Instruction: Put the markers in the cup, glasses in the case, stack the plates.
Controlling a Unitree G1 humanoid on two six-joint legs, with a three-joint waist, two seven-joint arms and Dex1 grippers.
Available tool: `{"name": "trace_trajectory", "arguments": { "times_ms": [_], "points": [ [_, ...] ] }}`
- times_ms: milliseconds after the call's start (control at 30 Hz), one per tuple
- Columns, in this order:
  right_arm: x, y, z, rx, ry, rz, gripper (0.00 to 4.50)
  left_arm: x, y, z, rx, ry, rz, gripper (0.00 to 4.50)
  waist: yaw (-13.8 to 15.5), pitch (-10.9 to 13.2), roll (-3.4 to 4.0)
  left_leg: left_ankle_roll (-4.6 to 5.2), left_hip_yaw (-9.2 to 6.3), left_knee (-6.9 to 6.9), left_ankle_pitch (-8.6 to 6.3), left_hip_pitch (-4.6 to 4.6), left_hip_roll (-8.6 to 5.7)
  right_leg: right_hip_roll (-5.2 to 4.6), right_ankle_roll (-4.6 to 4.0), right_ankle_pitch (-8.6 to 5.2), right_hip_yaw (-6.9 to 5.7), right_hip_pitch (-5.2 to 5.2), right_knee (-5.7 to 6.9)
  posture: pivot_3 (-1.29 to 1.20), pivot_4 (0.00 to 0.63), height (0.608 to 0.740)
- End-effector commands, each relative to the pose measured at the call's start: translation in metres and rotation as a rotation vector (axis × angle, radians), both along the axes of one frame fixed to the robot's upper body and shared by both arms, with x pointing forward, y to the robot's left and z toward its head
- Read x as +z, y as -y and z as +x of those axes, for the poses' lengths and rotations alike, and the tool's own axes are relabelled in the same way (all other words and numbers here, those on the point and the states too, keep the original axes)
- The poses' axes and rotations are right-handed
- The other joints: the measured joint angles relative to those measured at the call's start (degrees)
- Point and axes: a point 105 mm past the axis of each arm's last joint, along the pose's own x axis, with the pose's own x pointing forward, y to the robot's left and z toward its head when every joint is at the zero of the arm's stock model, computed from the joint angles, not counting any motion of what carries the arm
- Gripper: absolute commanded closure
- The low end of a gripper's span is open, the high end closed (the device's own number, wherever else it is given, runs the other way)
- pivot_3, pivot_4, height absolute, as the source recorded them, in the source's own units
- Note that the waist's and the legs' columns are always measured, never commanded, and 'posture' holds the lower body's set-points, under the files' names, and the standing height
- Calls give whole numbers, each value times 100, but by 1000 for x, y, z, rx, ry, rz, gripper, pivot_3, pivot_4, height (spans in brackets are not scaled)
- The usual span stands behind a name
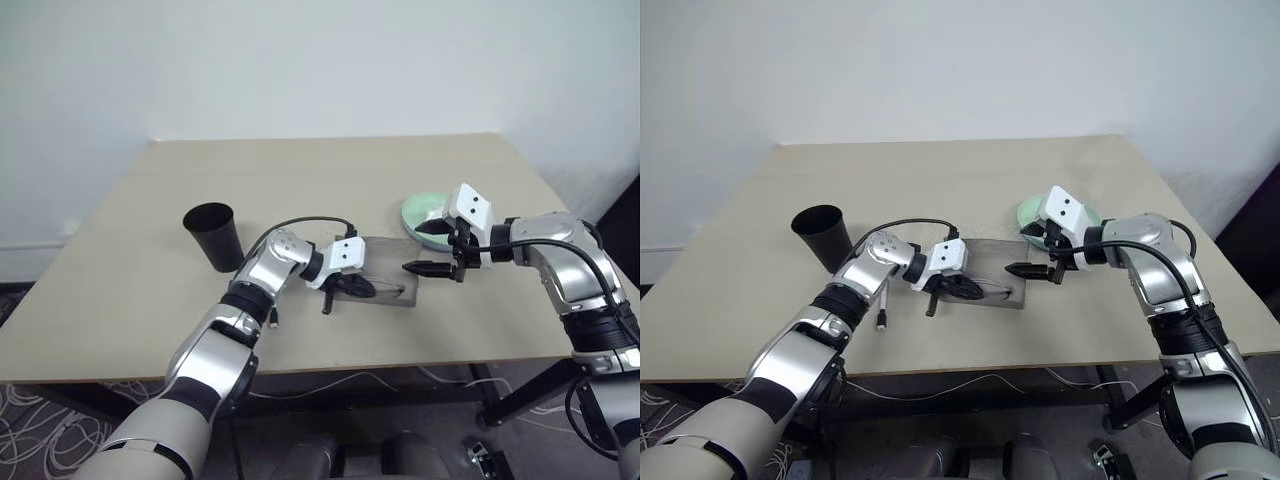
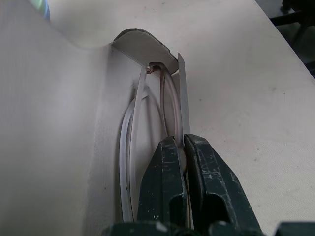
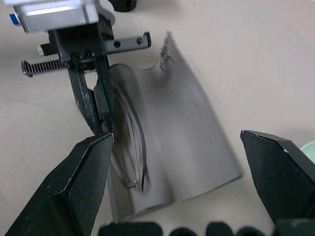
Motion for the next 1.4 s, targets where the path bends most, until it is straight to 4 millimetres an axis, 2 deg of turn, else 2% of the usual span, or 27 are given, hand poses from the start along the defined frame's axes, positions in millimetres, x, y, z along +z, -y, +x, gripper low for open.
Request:
{"name": "trace_trajectory", "arguments": {
  "times_ms": [33,433,833,1167,1333,1400],
  "points": [
    [16,0,0,6,56,15,0,2,-7,-1,-21,-12,40,4481,-2,0,0,0,0,0,0,0,0,0,0,0,0,-1,0,0,0,740],
    [16,-1,1,7,57,17,0,16,-20,-21,-125,-186,71,4481,-8,0,0,0,0,0,0,1,0,1,0,0,0,0,3,0,0,740],
    [17,-2,1,8,57,18,0,19,-6,-2,-30,-59,3,4481,5,0,0,0,0,1,0,1,0,1,-1,1,1,0,3,0,0,740],
    [18,-3,3,10,60,18,0,30,-8,2,-19,-43,-21,4481,3,0,0,0,0,4,0,1,0,1,-1,0,0,1,4,0,0,740],
    [19,-4,5,12,64,21,0,26,-12,1,-15,-62,1,4481,3,0,0,0,0,4,0,1,0,1,-2,1,1,0,4,0,0,740],
    [20,-5,5,13,66,22,0,24,-12,0,-14,-77,5,3989,3,0,0,0,0,4,0,1,0,1,-2,1,1,1,4,0,0,740]
  ]
}}
